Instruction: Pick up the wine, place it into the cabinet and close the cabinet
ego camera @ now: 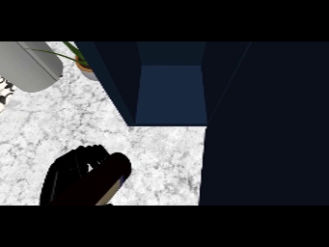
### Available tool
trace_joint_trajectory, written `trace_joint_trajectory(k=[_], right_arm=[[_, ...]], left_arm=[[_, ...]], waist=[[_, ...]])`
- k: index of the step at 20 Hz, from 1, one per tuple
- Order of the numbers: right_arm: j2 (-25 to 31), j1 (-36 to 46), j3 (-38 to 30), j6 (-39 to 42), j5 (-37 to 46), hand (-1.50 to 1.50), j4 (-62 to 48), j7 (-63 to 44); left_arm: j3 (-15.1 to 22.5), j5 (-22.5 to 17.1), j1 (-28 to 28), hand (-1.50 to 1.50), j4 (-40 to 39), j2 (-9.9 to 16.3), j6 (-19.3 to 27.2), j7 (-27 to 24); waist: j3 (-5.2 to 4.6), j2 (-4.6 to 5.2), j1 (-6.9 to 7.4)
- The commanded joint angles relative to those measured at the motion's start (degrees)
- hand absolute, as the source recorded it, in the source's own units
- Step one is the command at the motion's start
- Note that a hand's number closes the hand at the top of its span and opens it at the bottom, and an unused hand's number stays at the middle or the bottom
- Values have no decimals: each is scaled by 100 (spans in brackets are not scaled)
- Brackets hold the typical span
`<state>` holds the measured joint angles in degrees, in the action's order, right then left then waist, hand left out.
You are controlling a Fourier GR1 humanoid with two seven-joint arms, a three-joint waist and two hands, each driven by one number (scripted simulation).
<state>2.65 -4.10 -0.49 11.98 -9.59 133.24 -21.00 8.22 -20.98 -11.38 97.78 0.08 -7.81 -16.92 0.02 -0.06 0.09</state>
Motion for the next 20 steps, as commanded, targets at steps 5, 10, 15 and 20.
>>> trace_joint_trajectory(k=[5, 10, 15, 20], right_arm=[[-95, -353, 90, 99, 98, -150, 70, 280], [-4, -59, -97, 36, -62, -150, 1, 54], [150, -92, -335, 172, -307, -150, 92, 48], [-142, -261, 66, 105, 224, -150, -153, 425]], left_arm=[[602, -19, 1172, 150, 306, -8, 1456, 946], [574, 11, 2172, 150, -772, -8, 1957, 359], [781, 239, 2961, 150, -1180, -8, 2507, 520], [782, 409, 3617, 150, -2069, -8, 2717, 438]], waist=[[1, 1, -35], [-2, 9, -48], [-1, 7, -61], [-1, 10, -55]])
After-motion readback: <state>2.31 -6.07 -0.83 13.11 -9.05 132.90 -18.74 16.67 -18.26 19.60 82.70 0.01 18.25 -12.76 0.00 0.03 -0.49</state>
